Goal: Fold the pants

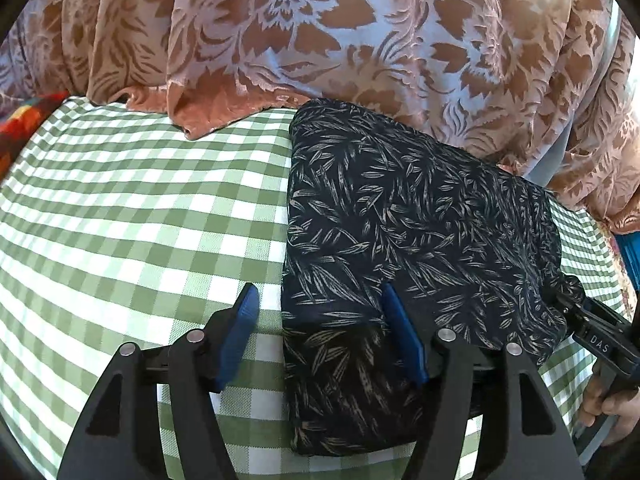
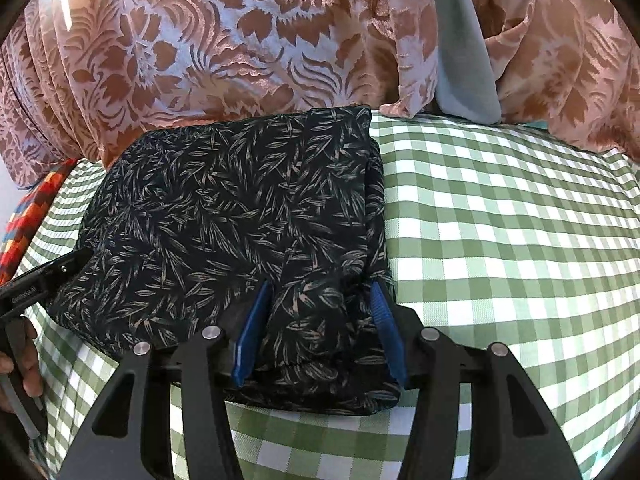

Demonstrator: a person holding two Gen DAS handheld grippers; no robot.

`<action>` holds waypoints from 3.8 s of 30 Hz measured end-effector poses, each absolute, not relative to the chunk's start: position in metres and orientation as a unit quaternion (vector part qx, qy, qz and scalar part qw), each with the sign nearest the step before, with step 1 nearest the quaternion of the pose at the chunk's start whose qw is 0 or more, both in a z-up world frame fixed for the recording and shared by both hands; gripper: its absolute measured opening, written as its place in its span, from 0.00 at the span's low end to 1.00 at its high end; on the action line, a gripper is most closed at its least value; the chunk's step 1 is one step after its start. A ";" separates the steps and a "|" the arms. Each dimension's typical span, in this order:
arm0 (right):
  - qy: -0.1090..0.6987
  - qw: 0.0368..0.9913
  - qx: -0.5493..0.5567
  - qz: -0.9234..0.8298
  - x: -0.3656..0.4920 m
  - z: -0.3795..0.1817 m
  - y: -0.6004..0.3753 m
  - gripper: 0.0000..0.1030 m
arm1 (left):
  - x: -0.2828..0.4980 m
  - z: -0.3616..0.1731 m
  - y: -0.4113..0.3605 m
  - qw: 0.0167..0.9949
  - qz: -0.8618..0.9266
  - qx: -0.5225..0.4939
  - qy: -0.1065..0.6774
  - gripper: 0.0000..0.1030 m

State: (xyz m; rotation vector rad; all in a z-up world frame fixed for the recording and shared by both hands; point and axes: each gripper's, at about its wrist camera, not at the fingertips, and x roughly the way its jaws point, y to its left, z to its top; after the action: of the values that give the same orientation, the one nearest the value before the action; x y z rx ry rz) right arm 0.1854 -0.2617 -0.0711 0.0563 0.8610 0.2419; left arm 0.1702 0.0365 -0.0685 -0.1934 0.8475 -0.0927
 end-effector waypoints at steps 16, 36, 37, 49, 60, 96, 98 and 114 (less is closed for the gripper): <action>0.423 0.903 0.020 0.073 0.181 -0.064 -0.253 0.53 | 0.126 -0.036 0.030 0.915 -0.009 -0.093 0.392 0.86; 0.347 0.937 0.003 0.023 0.061 -0.012 -0.211 0.98 | 0.034 -0.003 -0.002 0.940 -0.003 -0.049 0.339 0.96; 0.348 0.937 -0.001 0.021 0.055 -0.014 -0.209 0.98 | 0.032 -0.004 -0.002 0.939 -0.002 -0.051 0.341 0.96; 0.326 0.945 -0.027 0.013 0.027 -0.005 -0.197 0.98 | 0.011 -0.009 -0.002 0.938 0.026 -0.041 0.343 0.96; 0.316 0.949 -0.018 0.017 0.023 0.001 -0.198 0.98 | 0.006 -0.002 -0.001 0.942 0.033 -0.037 0.332 0.96; 0.311 0.950 -0.020 0.015 0.014 0.002 -0.185 0.98 | -0.010 0.017 -0.001 0.952 0.040 -0.040 0.302 0.96; 0.310 0.950 -0.019 0.014 0.013 0.002 -0.185 0.98 | -0.010 0.018 -0.001 0.952 0.039 -0.039 0.302 0.96; 0.319 0.947 -0.020 0.014 0.014 -0.004 -0.182 0.98 | -0.008 0.012 0.001 0.947 0.031 -0.044 0.318 0.96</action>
State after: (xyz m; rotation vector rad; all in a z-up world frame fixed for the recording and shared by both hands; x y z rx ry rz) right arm 0.0144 -0.1820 -0.0037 -0.0413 0.6491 0.0289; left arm -0.0085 0.0012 0.0119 -0.0905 0.6468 0.0626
